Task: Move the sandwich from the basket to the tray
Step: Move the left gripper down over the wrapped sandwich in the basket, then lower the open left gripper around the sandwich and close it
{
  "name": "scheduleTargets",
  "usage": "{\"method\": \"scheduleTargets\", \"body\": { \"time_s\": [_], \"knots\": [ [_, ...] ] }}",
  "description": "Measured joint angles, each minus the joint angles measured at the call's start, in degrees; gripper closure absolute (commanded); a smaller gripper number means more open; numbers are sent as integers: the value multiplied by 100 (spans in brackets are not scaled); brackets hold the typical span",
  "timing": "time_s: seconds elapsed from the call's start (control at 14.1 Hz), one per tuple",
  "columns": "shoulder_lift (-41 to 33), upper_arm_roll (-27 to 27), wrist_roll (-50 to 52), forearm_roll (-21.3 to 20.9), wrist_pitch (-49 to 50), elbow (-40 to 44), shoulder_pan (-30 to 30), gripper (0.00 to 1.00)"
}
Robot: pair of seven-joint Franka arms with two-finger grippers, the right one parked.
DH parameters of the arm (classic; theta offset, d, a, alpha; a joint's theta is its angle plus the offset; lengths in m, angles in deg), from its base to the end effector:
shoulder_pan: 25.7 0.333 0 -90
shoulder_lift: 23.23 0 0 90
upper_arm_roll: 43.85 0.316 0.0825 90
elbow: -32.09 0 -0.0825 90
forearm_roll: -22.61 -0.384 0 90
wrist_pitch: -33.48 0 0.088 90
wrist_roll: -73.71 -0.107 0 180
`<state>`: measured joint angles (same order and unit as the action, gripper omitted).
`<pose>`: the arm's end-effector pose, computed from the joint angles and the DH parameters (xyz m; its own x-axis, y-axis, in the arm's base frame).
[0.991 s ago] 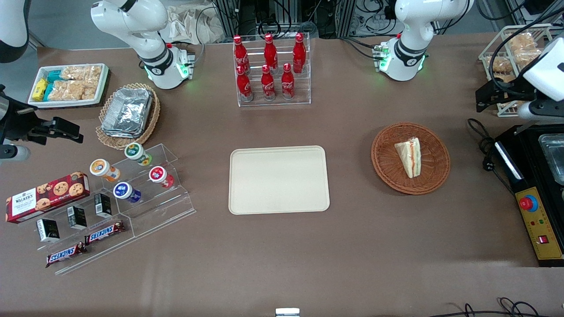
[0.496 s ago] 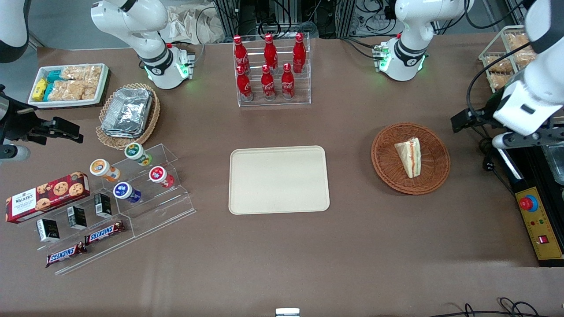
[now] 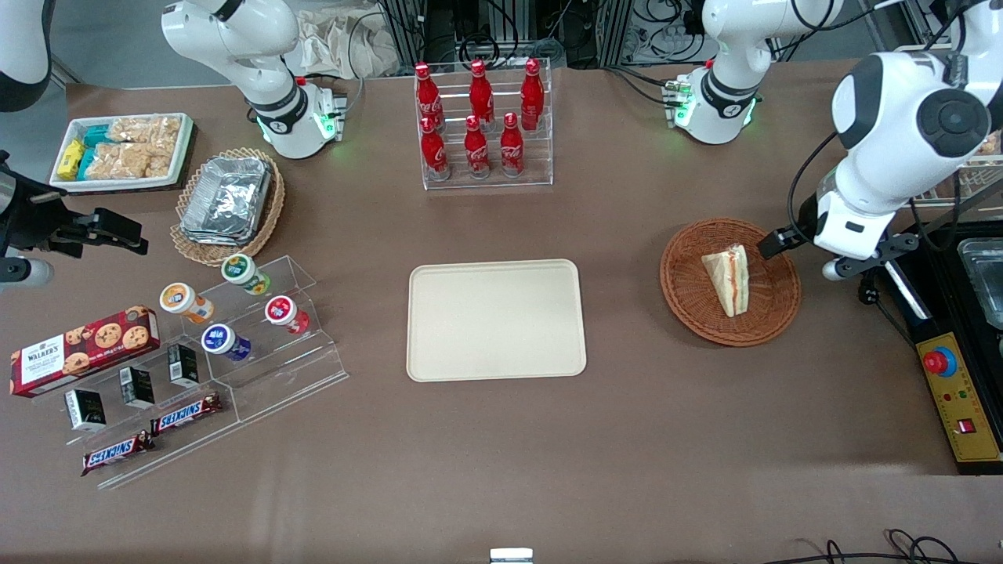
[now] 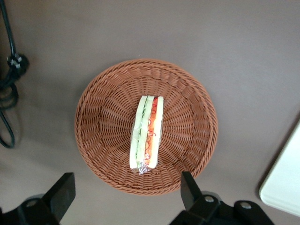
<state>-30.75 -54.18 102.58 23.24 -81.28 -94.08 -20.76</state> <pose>0.4953 -0.0490 0.4316 0.9124 0.4056 -0.0545 0.4035 -0.9138 -0.0458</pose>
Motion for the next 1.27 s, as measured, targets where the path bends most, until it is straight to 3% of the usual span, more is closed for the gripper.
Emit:
{"method": "scheduleTargets", "body": {
  "time_s": [0.28,1.27],
  "knots": [
    [204,-15,535,2,-595,-368,-12,0],
    [1063,-119,574,2,-3534,-2004,-31,0]
  ]
}}
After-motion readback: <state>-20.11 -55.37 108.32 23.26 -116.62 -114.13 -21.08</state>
